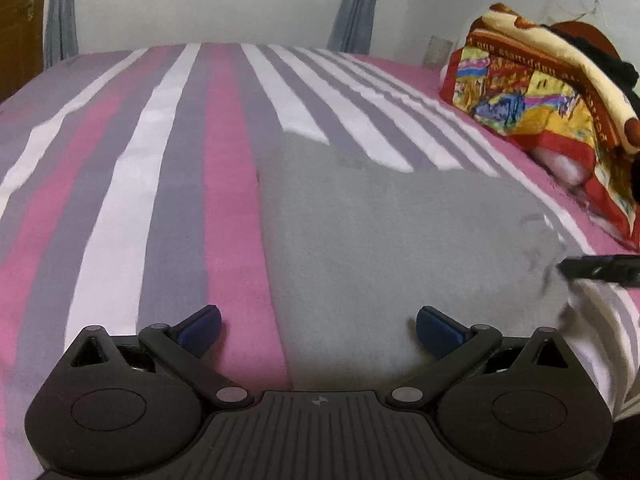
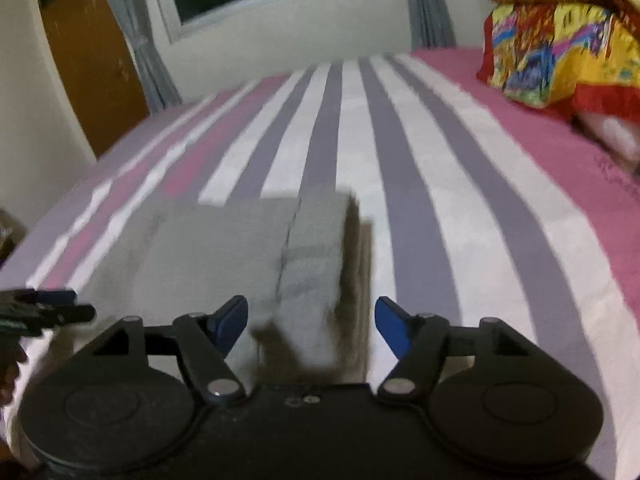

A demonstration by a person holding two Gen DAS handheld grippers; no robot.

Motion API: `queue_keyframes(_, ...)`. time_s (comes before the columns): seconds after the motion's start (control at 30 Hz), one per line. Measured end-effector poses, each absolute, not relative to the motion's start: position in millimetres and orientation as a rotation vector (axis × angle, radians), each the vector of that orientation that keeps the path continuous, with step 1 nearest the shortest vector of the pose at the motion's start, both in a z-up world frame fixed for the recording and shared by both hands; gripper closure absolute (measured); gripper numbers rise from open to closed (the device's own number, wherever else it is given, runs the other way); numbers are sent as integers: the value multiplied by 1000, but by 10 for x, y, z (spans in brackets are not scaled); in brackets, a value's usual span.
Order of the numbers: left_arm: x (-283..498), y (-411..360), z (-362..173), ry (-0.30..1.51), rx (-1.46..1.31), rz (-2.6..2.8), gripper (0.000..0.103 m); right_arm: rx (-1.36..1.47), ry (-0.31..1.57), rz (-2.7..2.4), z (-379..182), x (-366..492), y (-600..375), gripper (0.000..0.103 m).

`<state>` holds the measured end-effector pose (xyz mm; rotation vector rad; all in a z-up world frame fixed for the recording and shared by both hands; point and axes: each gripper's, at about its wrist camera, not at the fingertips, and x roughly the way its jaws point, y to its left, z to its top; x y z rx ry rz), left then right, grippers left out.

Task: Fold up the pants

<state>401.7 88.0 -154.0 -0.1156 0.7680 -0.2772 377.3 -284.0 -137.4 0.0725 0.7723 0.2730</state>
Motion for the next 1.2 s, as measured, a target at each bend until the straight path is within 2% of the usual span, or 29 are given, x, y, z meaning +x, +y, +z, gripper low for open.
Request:
queue_keyframes(0.03, 3992, 880, -1621, 792, -118, -269, 0, 58, 813, 272, -1506, 3804, -2815, 20)
queue_keyframes(0.13, 3956, 969, -1717, 794, -187, -262, 0, 126, 855, 272, -1676, 3844, -2813, 16)
queue_keyframes(0.47, 3955, 963, -1772, 776, -180, -281, 0, 189, 853, 254, -1630, 3809, -2835, 15)
queue_keyframes(0.67, 3966, 995, -1790, 769, -173, -301, 0, 248, 802, 281, -1549, 3723, -2928, 21)
queue_keyframes(0.83, 4005, 988, -1806, 766, -173, -308, 0, 309, 766, 291, -1550, 3751, -3042, 21)
queue_keyframes(1.0, 4022, 971, -1820, 765, -177, -314, 0, 389, 817, 306, -1733, 3879, -3125, 16)
queue_keyframes(1.07, 4012, 980, -1799, 756, -177, -313, 0, 369, 795, 304, -1695, 3852, -3097, 20)
queue_keyframes(1.1, 4001, 997, -1783, 741, -181, -308, 0, 352, 763, 310, -1641, 3812, -3077, 25)
queue_keyframes(1.13, 3989, 1017, -1775, 726, -184, -297, 0, 341, 734, 321, -1591, 3767, -3060, 38)
queue_keyframes(1.2, 3982, 1064, -1795, 718, -195, -288, 0, 326, 700, 320, -1525, 3709, -3044, 43)
